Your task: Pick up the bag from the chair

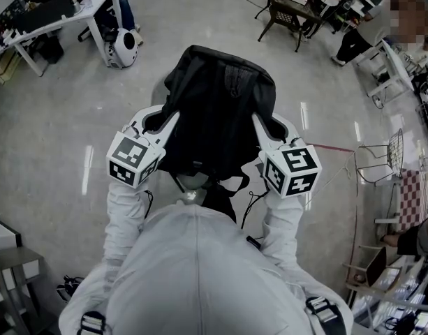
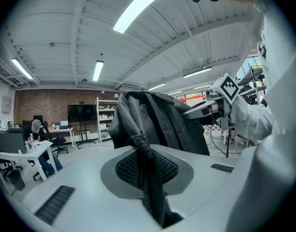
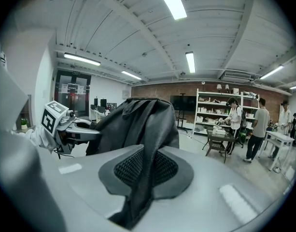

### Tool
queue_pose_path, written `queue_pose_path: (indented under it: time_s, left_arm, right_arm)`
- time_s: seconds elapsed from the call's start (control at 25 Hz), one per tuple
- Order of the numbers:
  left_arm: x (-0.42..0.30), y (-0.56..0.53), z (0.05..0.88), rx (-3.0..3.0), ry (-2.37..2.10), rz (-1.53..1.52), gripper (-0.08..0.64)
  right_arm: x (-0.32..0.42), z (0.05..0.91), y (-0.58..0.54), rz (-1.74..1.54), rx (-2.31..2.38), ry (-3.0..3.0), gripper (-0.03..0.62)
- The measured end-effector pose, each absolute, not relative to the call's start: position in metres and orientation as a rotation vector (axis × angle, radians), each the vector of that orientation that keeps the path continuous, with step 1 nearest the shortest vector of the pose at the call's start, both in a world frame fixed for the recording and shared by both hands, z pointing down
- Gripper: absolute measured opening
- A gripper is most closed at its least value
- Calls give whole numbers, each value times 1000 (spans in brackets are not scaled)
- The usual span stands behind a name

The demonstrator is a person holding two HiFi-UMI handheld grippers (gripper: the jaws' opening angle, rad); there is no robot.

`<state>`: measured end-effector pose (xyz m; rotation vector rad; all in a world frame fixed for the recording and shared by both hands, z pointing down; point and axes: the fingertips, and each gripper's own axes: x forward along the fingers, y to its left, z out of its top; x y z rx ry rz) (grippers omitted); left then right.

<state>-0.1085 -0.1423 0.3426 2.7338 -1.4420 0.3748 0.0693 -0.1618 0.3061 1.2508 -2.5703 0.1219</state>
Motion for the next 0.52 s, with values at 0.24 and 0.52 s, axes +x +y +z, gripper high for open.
queue_pose_path:
  time_s: [0.24, 0.52]
  left_arm:
    - [-106, -142, 343, 2725, -1444, 370, 37]
    - [-119, -151, 350, 2716, -1440, 373, 37]
  right_arm:
    - [72, 306, -164, 125, 1244, -2571, 49]
    - [58, 312, -172, 137, 1241, -2567, 49]
